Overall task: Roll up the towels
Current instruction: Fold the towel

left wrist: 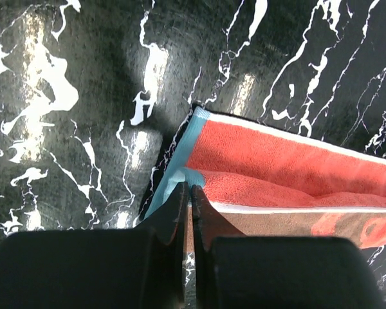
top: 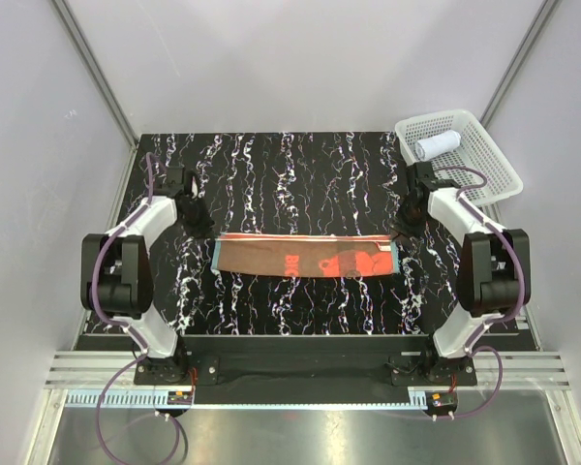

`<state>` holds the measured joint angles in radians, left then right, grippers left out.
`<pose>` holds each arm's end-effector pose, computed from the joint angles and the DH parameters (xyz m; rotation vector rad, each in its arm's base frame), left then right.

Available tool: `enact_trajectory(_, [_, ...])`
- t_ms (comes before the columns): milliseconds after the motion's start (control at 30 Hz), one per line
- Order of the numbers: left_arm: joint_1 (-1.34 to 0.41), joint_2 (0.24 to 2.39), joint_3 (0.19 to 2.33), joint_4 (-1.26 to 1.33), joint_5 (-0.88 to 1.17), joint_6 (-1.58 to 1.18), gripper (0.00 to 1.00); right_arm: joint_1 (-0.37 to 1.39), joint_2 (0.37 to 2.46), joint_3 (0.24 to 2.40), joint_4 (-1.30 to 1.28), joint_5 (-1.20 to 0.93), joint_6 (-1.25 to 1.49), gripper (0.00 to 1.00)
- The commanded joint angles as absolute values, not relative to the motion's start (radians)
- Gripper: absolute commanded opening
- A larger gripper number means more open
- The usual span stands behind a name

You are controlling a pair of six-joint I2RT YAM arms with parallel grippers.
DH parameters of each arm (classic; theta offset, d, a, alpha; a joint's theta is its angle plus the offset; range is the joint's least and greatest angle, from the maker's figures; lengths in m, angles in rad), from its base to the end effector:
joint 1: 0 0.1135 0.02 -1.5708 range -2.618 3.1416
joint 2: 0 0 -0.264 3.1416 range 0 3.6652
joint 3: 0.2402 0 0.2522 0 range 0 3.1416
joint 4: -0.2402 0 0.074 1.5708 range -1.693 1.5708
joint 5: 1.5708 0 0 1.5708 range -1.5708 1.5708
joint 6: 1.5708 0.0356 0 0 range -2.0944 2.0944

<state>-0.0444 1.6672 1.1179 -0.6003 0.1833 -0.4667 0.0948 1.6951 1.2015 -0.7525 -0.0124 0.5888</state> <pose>0.3296 -0.0211 0.2001 -0.5242 2.7038 -0.3937 0.3303 0.0318 0.2084 0.6903 2.7494 0.1722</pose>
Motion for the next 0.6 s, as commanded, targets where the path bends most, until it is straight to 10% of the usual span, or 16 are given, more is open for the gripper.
enact_trajectory(0, [-0.038,1.689,1.176,-0.575,0.176,-0.445,0.06,0.083,1.732,1.253,-0.723,0.003,0.571,0.00])
enact_trajectory(267, [-0.038,1.752,1.224,-0.584,0.149,-0.439,0.21,0.071,1.807,1.285,-0.707,0.018,0.566,0.09])
enact_trajectory(433, [-0.038,1.763,1.235,-0.584,0.132,-0.436,0.33,0.066,1.825,1.315,-0.710,0.028,0.558,0.55])
enact_trajectory(567, [-0.038,1.727,1.244,-0.594,0.117,-0.426,0.46,0.066,1.803,1.351,-0.739,0.055,0.552,0.73])
